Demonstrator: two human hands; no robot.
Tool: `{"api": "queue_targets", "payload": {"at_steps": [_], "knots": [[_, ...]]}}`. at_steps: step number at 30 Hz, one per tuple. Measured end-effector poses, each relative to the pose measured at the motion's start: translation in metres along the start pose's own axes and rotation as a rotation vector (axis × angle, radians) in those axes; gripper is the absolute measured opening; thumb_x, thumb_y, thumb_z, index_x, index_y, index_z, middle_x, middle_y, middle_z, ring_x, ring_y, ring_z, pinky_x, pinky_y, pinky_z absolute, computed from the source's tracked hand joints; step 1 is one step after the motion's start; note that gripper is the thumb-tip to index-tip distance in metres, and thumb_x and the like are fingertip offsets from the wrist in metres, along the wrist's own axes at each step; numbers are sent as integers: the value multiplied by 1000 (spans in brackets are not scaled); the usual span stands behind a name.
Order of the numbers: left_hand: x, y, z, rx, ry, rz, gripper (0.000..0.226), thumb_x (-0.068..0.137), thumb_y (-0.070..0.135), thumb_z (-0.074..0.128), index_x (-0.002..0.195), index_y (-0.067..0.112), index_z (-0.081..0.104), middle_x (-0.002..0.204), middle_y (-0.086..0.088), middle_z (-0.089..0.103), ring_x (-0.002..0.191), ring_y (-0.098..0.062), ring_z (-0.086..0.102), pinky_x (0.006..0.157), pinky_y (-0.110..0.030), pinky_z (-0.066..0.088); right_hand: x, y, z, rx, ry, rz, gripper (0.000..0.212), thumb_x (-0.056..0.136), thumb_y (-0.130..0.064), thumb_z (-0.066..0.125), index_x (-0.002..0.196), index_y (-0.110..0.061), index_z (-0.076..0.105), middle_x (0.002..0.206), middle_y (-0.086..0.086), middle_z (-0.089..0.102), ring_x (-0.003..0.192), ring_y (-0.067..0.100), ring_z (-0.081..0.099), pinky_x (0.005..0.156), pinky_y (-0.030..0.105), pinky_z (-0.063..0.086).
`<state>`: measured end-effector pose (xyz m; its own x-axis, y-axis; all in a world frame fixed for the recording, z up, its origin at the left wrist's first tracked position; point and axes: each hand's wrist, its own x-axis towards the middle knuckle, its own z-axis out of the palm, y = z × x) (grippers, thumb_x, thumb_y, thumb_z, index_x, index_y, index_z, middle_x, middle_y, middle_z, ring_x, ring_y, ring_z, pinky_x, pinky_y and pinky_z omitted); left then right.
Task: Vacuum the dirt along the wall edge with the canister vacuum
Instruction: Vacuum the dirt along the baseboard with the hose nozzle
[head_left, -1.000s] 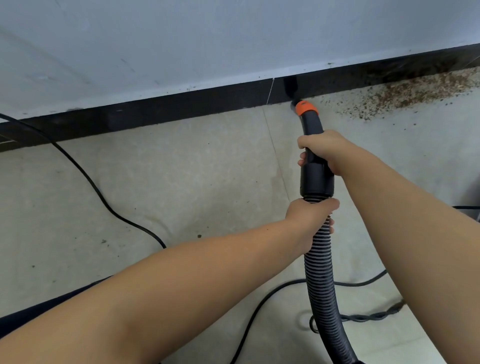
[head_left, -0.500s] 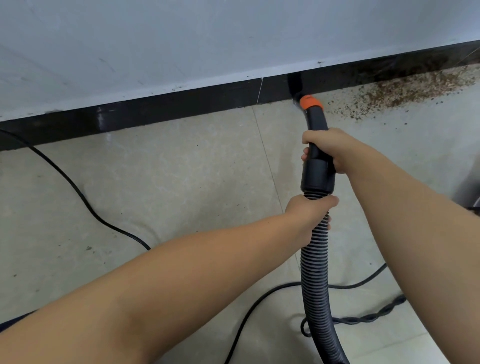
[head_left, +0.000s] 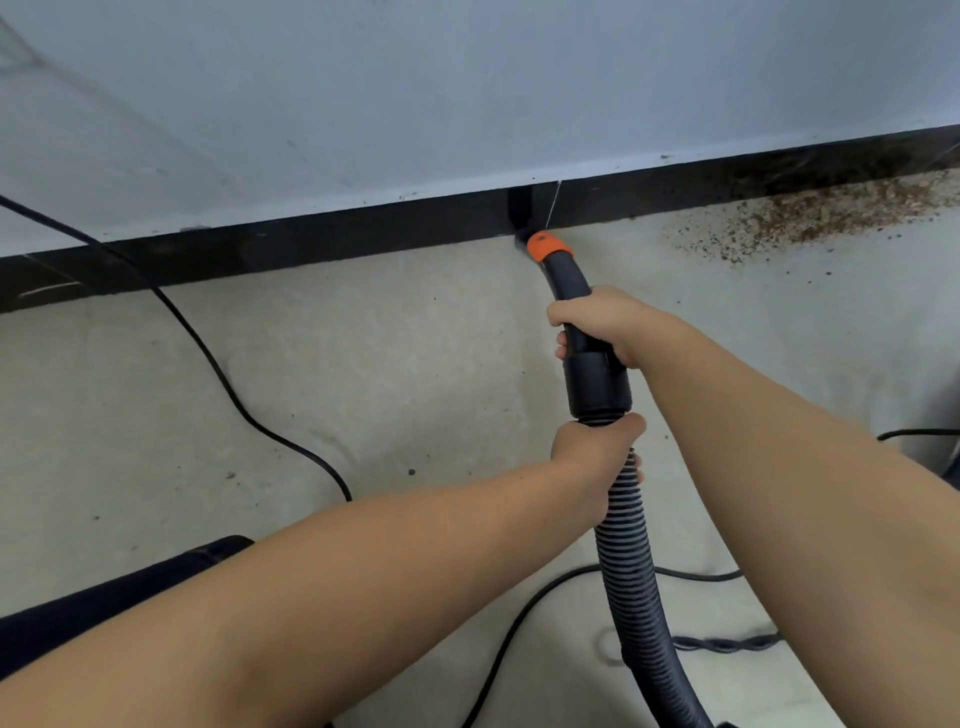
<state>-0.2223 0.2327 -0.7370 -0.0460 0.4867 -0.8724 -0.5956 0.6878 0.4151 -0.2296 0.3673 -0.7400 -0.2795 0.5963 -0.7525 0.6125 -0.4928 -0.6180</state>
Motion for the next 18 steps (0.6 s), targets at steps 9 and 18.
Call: {"api": "queue_targets", "payload": {"at_steps": [9,18], "knots": [[-15,-7,35,118,-83,11,19,87,17,65,96,6,52,69,-8,56,54,-18,54,50,-23,49,-19,14,-47,0,15,61,13,84,-7,57,94,-8,48,48,3,61,42,14,62,50,25,53],[-19,-8,42,365,-84,-18,19,89,19,64,89,8,49,69,-8,56,54,-18,55,51,-25,50,-26,42,-67,231,101,50,24,87,-7,57,108,-5,45,66,9,58,36,14,59,37,23,50]]}}
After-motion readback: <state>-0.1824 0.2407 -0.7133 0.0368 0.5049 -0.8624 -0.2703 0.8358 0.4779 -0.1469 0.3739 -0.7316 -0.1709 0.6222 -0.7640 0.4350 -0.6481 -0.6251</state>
